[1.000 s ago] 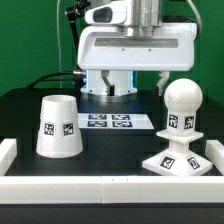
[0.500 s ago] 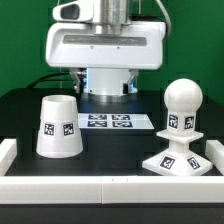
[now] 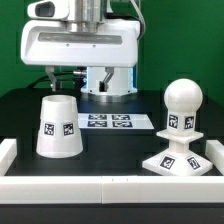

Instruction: Assemble lamp

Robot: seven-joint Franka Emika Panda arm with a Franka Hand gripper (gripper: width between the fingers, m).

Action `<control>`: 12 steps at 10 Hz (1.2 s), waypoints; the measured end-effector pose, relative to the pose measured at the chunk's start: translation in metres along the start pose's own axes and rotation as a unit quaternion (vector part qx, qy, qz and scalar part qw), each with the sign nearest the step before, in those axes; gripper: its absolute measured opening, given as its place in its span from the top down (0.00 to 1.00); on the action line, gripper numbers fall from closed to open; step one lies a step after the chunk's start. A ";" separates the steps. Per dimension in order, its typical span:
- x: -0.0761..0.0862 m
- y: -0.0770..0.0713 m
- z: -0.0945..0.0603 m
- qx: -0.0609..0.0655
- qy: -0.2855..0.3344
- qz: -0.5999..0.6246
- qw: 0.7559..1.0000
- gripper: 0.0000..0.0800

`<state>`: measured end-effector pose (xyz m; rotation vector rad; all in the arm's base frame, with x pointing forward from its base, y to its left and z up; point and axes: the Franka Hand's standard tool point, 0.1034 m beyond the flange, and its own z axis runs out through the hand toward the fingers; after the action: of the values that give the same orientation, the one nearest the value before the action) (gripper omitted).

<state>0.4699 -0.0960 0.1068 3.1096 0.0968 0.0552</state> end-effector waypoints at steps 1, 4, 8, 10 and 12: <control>-0.001 0.000 0.006 -0.002 -0.003 -0.002 1.000 0.13; 0.001 0.000 0.016 -0.006 -0.010 -0.005 1.000 0.13; -0.005 -0.004 0.037 -0.015 -0.012 -0.011 1.000 0.13; -0.004 -0.005 0.037 -0.015 -0.012 -0.014 1.000 0.28; -0.004 -0.005 0.037 -0.015 -0.013 -0.014 1.000 0.46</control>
Offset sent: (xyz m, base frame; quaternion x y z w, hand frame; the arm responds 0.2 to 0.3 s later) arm 0.0074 0.0058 -0.0084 0.0140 -0.0140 0.0317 0.9993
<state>0.4665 -0.0919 0.0692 3.0777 0.1365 0.0156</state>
